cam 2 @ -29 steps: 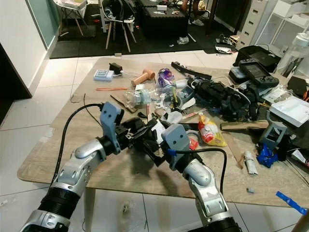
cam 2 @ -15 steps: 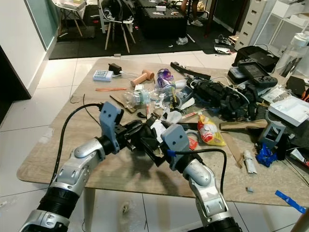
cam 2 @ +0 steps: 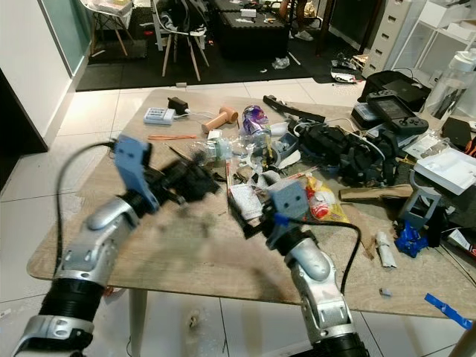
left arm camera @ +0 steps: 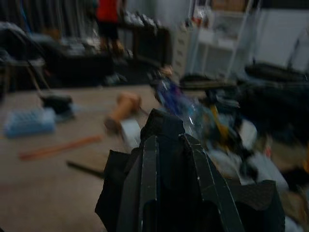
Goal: Picking trash to rubbish bin
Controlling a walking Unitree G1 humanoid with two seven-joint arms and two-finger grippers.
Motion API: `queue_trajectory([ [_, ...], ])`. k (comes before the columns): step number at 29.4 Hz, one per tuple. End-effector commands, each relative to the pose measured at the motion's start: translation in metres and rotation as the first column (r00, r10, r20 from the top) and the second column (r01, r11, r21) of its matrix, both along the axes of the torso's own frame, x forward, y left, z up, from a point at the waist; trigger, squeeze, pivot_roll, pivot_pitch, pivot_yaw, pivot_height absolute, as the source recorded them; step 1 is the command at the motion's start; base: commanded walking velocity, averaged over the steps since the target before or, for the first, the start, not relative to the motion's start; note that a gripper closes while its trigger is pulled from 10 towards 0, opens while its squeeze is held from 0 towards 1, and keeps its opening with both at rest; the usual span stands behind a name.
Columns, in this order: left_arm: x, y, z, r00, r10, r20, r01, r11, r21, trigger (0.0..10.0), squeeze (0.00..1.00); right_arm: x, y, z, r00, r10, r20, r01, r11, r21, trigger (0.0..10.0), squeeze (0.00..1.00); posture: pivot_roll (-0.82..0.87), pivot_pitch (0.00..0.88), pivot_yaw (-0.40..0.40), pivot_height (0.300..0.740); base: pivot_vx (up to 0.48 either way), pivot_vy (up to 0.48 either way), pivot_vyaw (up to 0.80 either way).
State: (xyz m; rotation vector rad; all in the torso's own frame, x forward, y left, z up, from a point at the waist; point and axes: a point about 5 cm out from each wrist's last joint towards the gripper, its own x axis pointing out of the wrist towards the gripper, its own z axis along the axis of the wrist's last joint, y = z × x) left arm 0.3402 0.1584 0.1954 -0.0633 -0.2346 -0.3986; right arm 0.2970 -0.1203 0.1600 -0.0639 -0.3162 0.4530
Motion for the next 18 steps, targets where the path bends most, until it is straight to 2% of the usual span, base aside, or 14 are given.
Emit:
queue_trajectory([
  [1,-0.002,0.000,0.001,0.999,0.033,0.019,-0.033,0.999,-0.020,10.0,0.00,0.001,-0.001,0.001,1.000,-0.013,0.011,0.013,1.000,0.001,10.0,0.00,-0.10,0.080,-0.017,0.740,0.000,0.000,0.00],
  [2,-0.003,0.006,-0.001,0.991,0.130,0.028,-0.130,0.991,-0.012,10.0,0.00,0.001,-0.002,0.003,1.000,-0.014,0.020,0.014,1.000,0.011,10.0,0.00,-0.10,0.083,-0.021,0.740,0.000,0.000,-0.80],
  [3,-0.003,0.006,-0.001,0.991,0.130,0.028,-0.130,0.991,-0.012,10.0,0.00,0.001,-0.002,0.003,1.000,-0.014,0.020,0.014,1.000,0.011,10.0,0.00,-0.10,0.083,-0.021,0.740,0.000,0.000,-0.80],
  [4,-0.004,0.005,-0.003,0.986,0.161,0.042,-0.163,0.985,0.049,10.0,0.00,0.001,-0.002,0.003,1.000,-0.012,0.020,0.012,1.000,0.009,10.0,0.00,-0.09,0.084,-0.025,0.740,0.000,0.000,-0.80],
  [6,-0.005,0.003,-0.005,0.984,0.172,0.052,-0.176,0.981,0.085,10.0,0.00,0.001,-0.001,0.003,1.000,-0.009,0.020,0.009,1.000,0.006,10.0,0.00,-0.09,0.084,-0.027,0.740,0.000,0.000,-0.80],
  [10,-0.006,0.000,-0.007,0.976,0.216,0.036,-0.217,0.975,0.035,10.0,0.00,0.000,0.002,0.003,1.000,-0.007,0.022,0.007,1.000,0.001,10.0,0.00,-0.09,0.083,-0.025,0.740,0.000,0.000,-0.80],
  [18,-0.007,-0.001,-0.011,0.962,0.270,0.030,-0.271,0.962,0.039,10.0,0.00,0.001,0.004,0.005,0.999,-0.011,0.033,0.011,1.000,-0.004,10.0,0.00,-0.09,0.079,-0.014,0.740,0.000,0.000,-0.80],
])
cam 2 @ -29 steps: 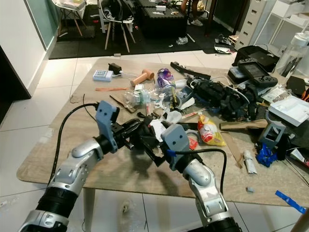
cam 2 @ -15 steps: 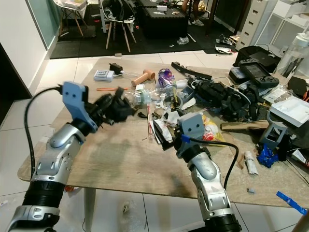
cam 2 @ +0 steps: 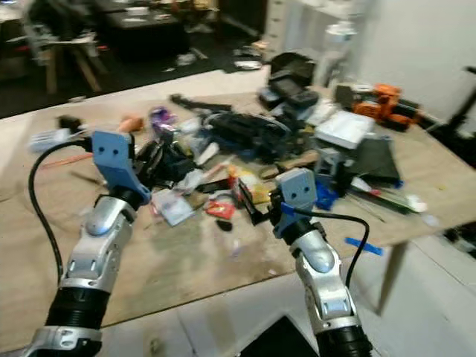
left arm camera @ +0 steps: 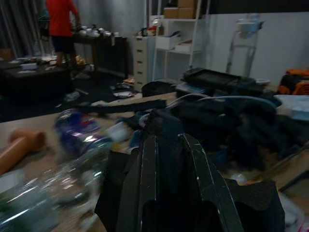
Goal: Picking trash to rubbish bin
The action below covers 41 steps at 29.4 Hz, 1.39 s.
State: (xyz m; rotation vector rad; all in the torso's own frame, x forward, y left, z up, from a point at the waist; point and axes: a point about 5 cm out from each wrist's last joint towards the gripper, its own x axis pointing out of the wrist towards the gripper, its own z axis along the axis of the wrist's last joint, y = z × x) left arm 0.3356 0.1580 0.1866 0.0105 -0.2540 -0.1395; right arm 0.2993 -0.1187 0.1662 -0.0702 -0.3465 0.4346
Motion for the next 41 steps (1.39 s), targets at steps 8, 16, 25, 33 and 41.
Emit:
queue_trajectory([
  [8,-0.005,-0.004,-0.006,0.999,0.033,0.004,-0.033,0.999,0.023,10.0,0.00,0.000,0.003,-0.001,1.000,0.002,0.007,-0.002,1.000,-0.016,10.0,0.00,-0.09,0.077,-0.017,0.740,0.000,0.000,-0.80],
  [16,-0.002,0.004,-0.002,0.997,0.074,0.021,-0.074,0.997,0.028,10.0,0.00,0.002,0.002,0.004,0.999,-0.015,0.035,0.015,1.000,-0.021,10.0,0.00,-0.09,0.074,-0.017,0.740,0.000,0.000,-0.80],
  [25,-0.001,0.006,0.002,0.995,0.088,0.035,-0.088,0.996,-0.022,10.0,0.00,0.002,0.000,0.013,0.997,-0.020,0.071,0.020,1.000,0.003,10.0,0.00,-0.09,0.073,-0.016,0.740,0.000,0.000,-0.80],
  [33,0.000,0.026,0.033,0.981,0.142,0.136,-0.084,0.929,-0.360,10.0,0.00,0.003,-0.006,0.022,0.991,-0.052,0.120,0.050,0.999,0.020,10.0,0.00,-0.10,0.059,-0.025,0.740,0.000,0.000,-0.80],
  [41,-0.002,0.017,0.045,0.981,-0.052,0.186,0.121,0.916,-0.383,10.0,0.00,0.004,-0.003,0.020,0.993,-0.032,0.113,0.031,0.999,0.006,10.0,0.00,-0.09,0.051,-0.030,0.740,0.000,0.000,-0.80],
])
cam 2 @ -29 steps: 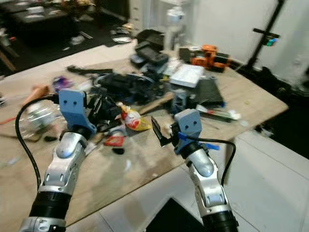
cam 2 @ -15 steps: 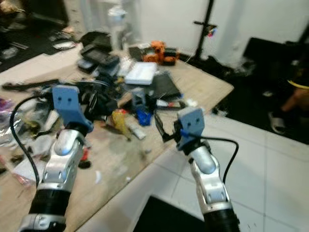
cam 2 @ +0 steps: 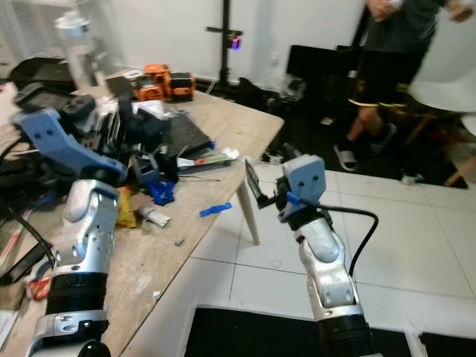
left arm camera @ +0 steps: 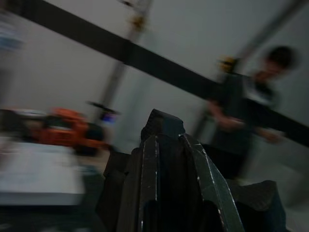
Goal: Picking trash to rubbish bin
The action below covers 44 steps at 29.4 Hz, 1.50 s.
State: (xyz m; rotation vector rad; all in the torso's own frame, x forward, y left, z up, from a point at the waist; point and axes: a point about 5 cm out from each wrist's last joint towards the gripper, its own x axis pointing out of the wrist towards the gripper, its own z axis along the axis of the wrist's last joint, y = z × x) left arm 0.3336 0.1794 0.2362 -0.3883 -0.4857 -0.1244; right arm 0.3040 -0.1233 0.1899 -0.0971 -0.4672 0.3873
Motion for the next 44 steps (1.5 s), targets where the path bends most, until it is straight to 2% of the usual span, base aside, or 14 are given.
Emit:
queue_trajectory([
  [1,-0.002,-0.009,-0.007,0.994,-0.108,-0.024,0.108,0.994,0.021,10.0,0.00,-0.001,0.003,-0.004,1.000,0.016,-0.014,-0.016,1.000,-0.006,10.0,0.00,-0.09,0.048,-0.030,0.740,0.000,0.000,-0.80],
  [7,-0.009,-0.018,-0.010,0.978,-0.206,-0.013,0.207,0.976,0.064,10.0,0.00,-0.003,0.006,-0.006,0.999,0.026,-0.020,-0.026,1.000,-0.011,10.0,0.00,-0.09,0.043,-0.032,0.740,0.000,0.000,-0.80],
  [8,-0.010,-0.023,-0.014,0.978,-0.206,-0.022,0.206,0.958,0.199,10.0,0.00,-0.003,0.006,-0.007,0.999,0.031,-0.021,-0.031,0.999,-0.017,10.0,0.00,-0.09,0.041,-0.035,0.740,0.000,0.000,-0.80],
  [9,-0.011,-0.026,-0.017,0.977,-0.211,-0.029,0.211,0.935,0.285,10.0,0.00,-0.003,0.007,-0.008,0.999,0.034,-0.022,-0.034,0.999,-0.021,10.0,0.00,-0.09,0.041,-0.035,0.740,0.000,0.000,-0.80],
  [12,-0.010,-0.025,-0.020,0.984,-0.176,-0.034,0.177,0.926,0.333,10.0,0.00,-0.003,0.007,-0.008,0.999,0.041,-0.024,-0.042,0.999,-0.029,10.0,0.00,-0.09,0.038,-0.037,0.740,0.000,0.000,-0.80],
  [13,-0.008,-0.021,-0.021,0.993,-0.108,-0.040,0.115,0.915,0.387,10.0,0.00,-0.002,0.007,-0.008,0.999,0.042,-0.026,-0.043,0.999,-0.030,10.0,0.00,-0.09,0.038,-0.039,0.740,0.000,0.000,-0.80],
  [20,-0.005,-0.016,-0.024,0.999,-0.020,-0.046,0.037,0.909,0.415,10.0,0.00,-0.002,0.008,-0.010,0.998,0.044,-0.038,-0.046,0.998,-0.040,10.0,0.00,-0.09,0.040,-0.040,0.740,0.000,0.000,-0.80],
  [27,-0.007,-0.018,-0.033,0.997,-0.013,-0.072,0.044,0.893,0.448,10.0,0.00,0.001,0.009,-0.025,0.993,0.021,-0.120,-0.035,0.993,-0.112,10.0,0.00,-0.09,0.043,-0.036,0.740,0.000,0.000,-0.80],
  [28,-0.007,-0.017,-0.042,0.995,0.016,-0.099,0.031,0.892,0.451,10.0,0.00,0.002,0.009,-0.035,0.985,0.006,-0.171,-0.031,0.989,-0.144,10.0,0.00,-0.09,0.045,-0.036,0.740,0.000,0.000,-0.80],
  [30,-0.007,-0.016,-0.045,0.993,0.026,-0.111,0.027,0.893,0.449,10.0,0.00,0.002,0.010,-0.039,0.982,0.003,-0.190,-0.032,0.988,-0.151,10.0,0.00,-0.09,0.045,-0.036,0.740,0.000,0.000,-0.80],
  [35,-0.007,-0.008,-0.075,0.974,0.120,-0.190,-0.001,0.848,0.530,10.0,0.00,-0.002,0.010,-0.065,0.959,0.004,-0.284,-0.058,0.982,-0.182,10.0,0.00,-0.08,0.050,-0.042,0.740,0.000,0.000,-0.80],
  [38,-0.011,-0.002,-0.097,0.949,0.151,-0.278,0.008,0.867,0.498,10.0,0.00,-0.008,0.001,-0.094,0.916,-0.026,-0.401,-0.039,0.988,-0.152,10.0,0.00,-0.08,0.049,-0.041,0.740,0.000,0.000,-0.80],
  [42,-0.014,-0.002,-0.111,0.938,0.144,-0.314,0.029,0.872,0.488,10.0,0.00,-0.010,-0.007,-0.110,0.882,-0.072,-0.465,0.006,0.990,-0.142,10.0,0.00,-0.08,0.051,-0.039,0.740,0.000,0.000,-0.80],
  [44,-0.024,0.000,-0.137,0.909,0.149,-0.390,0.071,0.865,0.497,10.0,0.00,-0.018,-0.018,-0.134,0.829,-0.129,-0.544,0.027,0.981,-0.191,10.0,0.00,-0.09,0.051,-0.032,0.740,0.000,0.000,-0.80],
])
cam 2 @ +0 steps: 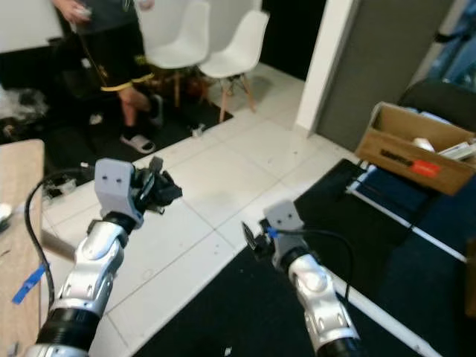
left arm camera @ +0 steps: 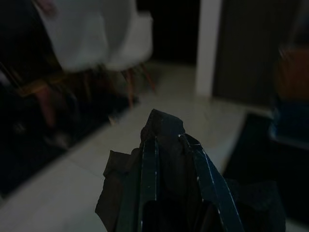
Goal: Picking trash to rubbish bin
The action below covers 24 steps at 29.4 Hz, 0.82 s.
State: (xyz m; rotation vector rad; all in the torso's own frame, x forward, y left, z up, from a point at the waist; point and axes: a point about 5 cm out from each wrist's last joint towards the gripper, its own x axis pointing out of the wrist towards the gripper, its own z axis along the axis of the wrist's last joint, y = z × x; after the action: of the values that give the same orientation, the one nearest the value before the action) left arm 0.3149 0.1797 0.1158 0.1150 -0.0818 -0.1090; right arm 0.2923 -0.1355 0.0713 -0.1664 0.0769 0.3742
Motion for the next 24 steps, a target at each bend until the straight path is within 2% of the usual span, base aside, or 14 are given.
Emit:
queue_trajectory([
  [1,-0.0068,0.0001,-0.0209,0.997,0.003,-0.073,-0.003,1.000,0.012,10.0,0.00,-0.0083,-0.0083,-0.0199,0.996,-0.033,-0.087,0.032,0.999,-0.023,10.0,0.00,-0.09,0.051,-0.032,0.740,0.000,0.000,-0.80],
  [5,-0.0078,-0.0002,-0.0223,0.997,0.007,-0.074,-0.006,1.000,0.004,10.0,0.00,-0.0106,-0.0103,-0.0208,0.996,-0.039,-0.085,0.038,0.999,-0.023,10.0,0.00,-0.09,0.054,-0.033,0.740,0.000,0.000,-0.80],
  [9,-0.0050,0.0003,-0.0265,0.995,0.025,-0.101,-0.030,0.998,-0.053,10.0,0.00,-0.0095,-0.0100,-0.0209,0.996,-0.037,-0.080,0.035,0.999,-0.020,10.0,0.00,-0.09,0.054,-0.034,0.740,0.000,0.000,-0.80],
  [15,-0.0012,-0.0039,-0.0224,0.995,0.012,-0.096,-0.019,0.997,-0.073,10.0,0.00,-0.0065,-0.0089,-0.0214,0.997,-0.040,-0.073,0.039,0.999,-0.017,10.0,0.00,-0.08,0.053,-0.035,0.740,0.000,0.000,-0.80],
  [24,0.0006,-0.0018,-0.0288,0.989,0.020,-0.144,-0.032,0.997,-0.077,10.0,0.00,-0.0035,-0.0077,-0.0182,0.996,-0.055,-0.066,0.056,0.998,0.014,10.0,0.00,-0.08,0.058,-0.032,0.740,0.000,0.000,-0.80],
])
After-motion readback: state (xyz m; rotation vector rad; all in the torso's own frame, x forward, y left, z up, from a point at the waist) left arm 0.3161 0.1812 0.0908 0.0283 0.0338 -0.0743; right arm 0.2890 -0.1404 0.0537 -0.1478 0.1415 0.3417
